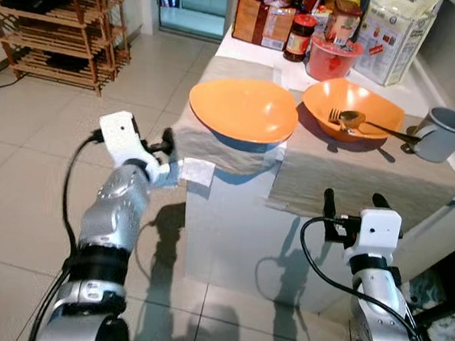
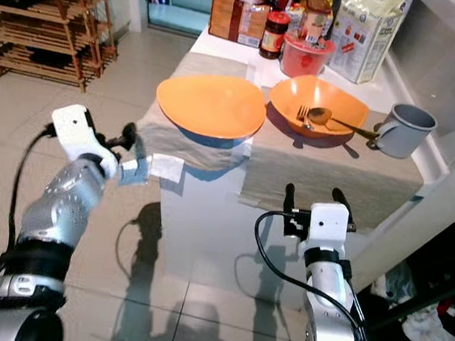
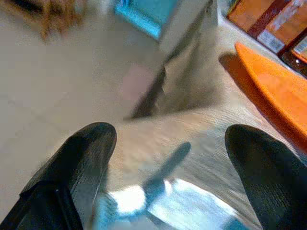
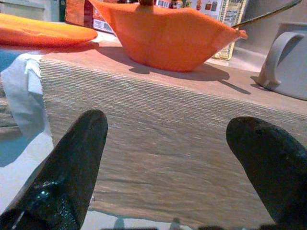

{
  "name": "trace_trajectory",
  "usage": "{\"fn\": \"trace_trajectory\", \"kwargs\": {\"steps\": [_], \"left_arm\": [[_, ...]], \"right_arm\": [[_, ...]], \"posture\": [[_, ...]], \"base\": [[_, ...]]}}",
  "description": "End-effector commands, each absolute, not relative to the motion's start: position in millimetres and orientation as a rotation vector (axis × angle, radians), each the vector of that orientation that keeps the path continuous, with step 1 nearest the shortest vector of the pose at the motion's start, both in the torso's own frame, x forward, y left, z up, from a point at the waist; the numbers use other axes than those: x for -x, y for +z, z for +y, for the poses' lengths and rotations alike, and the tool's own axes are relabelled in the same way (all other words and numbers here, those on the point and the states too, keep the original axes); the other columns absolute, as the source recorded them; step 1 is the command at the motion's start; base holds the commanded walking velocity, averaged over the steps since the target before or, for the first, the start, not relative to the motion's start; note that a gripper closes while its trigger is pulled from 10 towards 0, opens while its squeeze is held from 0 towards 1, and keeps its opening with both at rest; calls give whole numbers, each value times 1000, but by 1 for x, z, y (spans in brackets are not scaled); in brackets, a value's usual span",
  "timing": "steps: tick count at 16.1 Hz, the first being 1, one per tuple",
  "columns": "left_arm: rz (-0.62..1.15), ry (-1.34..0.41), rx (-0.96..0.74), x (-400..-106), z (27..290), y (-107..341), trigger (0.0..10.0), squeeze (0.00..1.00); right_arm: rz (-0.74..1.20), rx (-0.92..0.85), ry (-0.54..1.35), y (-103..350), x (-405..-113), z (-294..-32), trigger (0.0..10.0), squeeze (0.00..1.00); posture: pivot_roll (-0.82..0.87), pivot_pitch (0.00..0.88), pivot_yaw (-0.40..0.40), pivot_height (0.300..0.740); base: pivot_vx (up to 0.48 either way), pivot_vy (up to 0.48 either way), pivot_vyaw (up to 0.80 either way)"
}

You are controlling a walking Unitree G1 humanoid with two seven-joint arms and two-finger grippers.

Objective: Setting the table

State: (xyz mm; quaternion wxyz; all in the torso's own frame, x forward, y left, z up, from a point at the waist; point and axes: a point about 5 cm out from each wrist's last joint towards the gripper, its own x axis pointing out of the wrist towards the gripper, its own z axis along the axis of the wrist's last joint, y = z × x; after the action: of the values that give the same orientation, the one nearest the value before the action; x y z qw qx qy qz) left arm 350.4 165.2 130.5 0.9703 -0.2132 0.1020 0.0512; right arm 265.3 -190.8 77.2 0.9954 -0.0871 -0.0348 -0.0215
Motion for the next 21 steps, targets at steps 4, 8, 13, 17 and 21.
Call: {"fn": "trace_trajectory", "kwargs": {"steps": [4, 8, 13, 17, 21], "left_arm": [[341, 55, 530, -350, 152, 150, 10000, 0], [-15, 51, 43, -352, 161, 193, 10000, 0], [-108, -169, -81, -351, 119, 213, 10000, 0], [5, -424, -17, -362, 74, 213, 10000, 0], [43, -540, -43, -373, 55, 221, 10000, 0]], "right_arm": [[-74, 179, -52, 81, -266, -195, 10000, 0], [-87, 177, -51, 83, -266, -194, 10000, 0], [-79, 174, -57, 82, -266, -196, 10000, 0], [-78, 170, -50, 81, -268, -192, 10000, 0], [-78, 167, -50, 81, -268, -191, 10000, 0]], "posture": [[23, 0, -30, 718], [26, 0, -32, 718], [25, 0, -37, 718], [20, 0, -33, 718], [14, 0, -35, 718]], "base": [[0, 0, 0], [0, 0, 0], [0, 0, 0], [0, 0, 0], [0, 0, 0]]}}
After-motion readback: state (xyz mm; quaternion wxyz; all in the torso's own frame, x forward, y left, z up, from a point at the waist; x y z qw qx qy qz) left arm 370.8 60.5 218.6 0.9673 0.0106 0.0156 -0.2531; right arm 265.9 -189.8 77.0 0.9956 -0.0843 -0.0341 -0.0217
